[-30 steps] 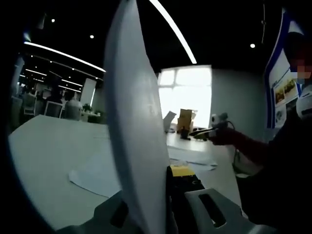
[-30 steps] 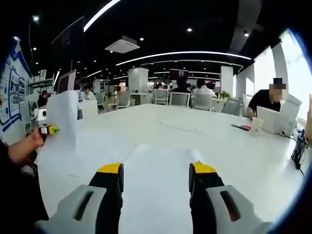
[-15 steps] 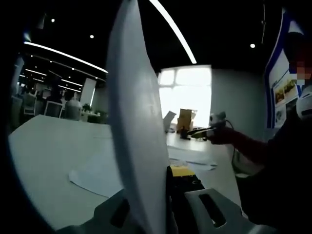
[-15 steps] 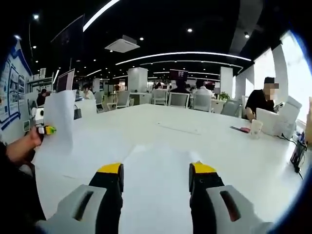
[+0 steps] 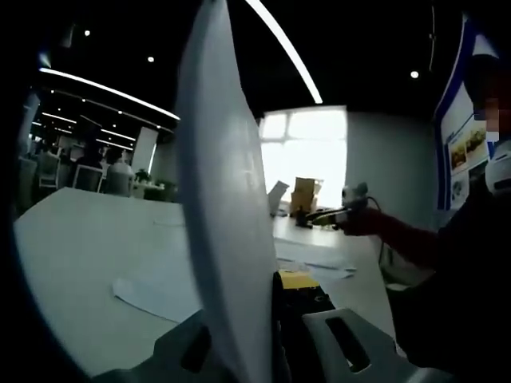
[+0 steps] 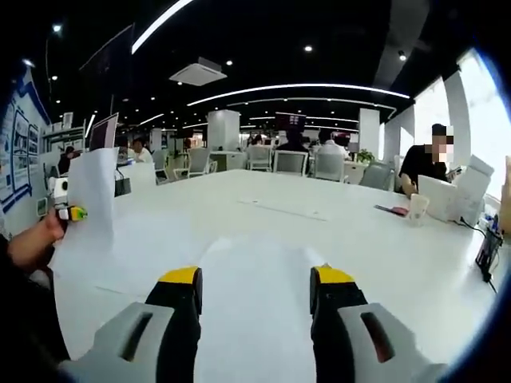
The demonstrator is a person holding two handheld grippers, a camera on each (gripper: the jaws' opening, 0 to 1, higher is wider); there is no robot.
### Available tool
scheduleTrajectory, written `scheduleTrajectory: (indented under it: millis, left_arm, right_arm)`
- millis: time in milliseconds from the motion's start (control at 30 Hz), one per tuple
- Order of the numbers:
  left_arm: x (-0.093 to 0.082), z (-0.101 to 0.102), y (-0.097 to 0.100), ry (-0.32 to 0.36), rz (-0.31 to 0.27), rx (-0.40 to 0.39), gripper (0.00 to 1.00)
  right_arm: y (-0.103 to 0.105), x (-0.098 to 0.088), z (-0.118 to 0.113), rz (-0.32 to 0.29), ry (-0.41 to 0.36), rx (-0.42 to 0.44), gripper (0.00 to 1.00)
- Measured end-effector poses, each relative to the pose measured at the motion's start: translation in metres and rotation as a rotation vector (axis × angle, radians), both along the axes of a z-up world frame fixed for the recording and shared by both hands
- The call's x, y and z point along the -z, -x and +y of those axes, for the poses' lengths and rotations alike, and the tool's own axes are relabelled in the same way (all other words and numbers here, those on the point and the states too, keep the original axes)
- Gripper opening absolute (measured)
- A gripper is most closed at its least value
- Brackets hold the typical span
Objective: Organize the stack of printing papers by aligning and flattening the scattered papers on the table
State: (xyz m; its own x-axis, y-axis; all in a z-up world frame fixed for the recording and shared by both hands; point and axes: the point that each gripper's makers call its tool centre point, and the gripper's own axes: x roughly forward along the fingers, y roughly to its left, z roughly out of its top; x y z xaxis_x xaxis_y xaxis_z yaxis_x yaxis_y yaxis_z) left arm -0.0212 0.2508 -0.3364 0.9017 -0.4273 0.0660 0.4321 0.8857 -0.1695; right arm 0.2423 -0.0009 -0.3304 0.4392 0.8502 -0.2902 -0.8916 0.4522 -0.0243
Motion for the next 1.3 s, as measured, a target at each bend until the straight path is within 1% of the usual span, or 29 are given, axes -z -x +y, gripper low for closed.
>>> scheduleTrajectory:
  millis: [400,700,933,1133,1300]
  left_arm:
    - [0.001,-0.001,0.0,-0.003,0.003,0.0,0.06]
    - [0.001,0.0,0.0,0.001,0.005,0.002,0.06]
    - [0.001,-0.001,0.0,0.001,0.005,0.0,0.06]
    - [0.001,-0.001,0.001,-0.003,0.005,0.001,0.06]
    - [0.001,-0.001,0.001,-0.002,0.005,0.001,0.06]
  right_arm:
    - [-0.005,0.005,0.001,0.009,0.014,0.001,0.5]
    - [-0.011,0.002,0.001,0.002,0.019,0.003,0.5]
    - [-0.016,-0.001,0.004,-0.003,0.024,0.005,0.49]
    - [-0.021,0.002,0.013,0.004,0.043,-0.006,0.49]
    - [-0.026,0.01,0.018,0.021,0.067,-0.017,0.51]
